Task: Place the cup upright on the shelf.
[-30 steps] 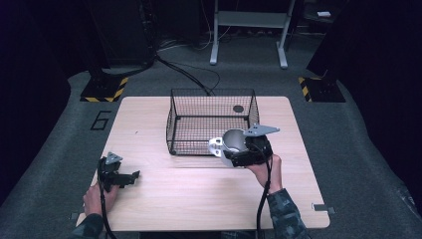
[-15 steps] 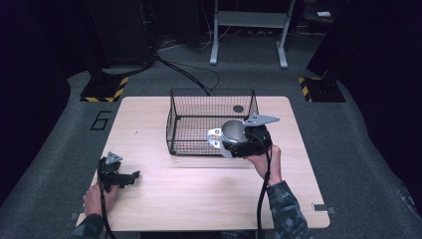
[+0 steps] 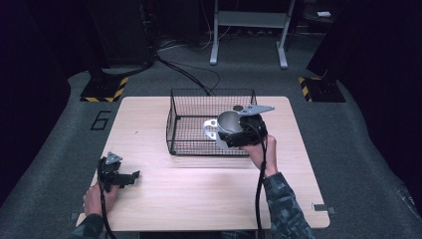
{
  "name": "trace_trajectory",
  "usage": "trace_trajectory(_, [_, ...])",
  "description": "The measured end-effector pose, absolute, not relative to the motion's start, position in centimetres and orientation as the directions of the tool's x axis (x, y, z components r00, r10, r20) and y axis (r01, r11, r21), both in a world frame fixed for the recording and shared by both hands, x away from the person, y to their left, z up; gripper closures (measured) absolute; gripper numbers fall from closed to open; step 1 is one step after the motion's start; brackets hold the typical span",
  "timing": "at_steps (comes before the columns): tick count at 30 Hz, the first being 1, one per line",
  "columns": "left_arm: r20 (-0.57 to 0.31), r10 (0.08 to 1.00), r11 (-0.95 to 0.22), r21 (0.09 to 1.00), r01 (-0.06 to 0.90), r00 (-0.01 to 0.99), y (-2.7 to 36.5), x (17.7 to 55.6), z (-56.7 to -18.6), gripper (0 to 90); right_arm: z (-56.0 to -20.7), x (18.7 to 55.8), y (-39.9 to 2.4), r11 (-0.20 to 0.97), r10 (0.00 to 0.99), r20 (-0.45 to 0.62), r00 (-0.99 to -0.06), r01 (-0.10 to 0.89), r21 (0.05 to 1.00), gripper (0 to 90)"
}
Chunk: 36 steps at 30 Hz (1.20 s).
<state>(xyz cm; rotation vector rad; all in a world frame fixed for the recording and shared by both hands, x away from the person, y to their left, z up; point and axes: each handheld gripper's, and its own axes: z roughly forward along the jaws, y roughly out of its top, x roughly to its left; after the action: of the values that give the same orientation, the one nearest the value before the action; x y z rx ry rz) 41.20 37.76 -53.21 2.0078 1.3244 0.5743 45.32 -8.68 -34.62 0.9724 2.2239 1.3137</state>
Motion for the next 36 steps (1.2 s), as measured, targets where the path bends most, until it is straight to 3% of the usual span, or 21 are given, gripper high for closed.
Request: trace_trajectory(36, [0.001,0.918,-0.276,0.719,0.638,0.396,37.8,41.2,-53.1,0.0,-35.3,51.3,-7.0,0.331,0.748,0.058,-0.661,0.447,0.831,7.2])
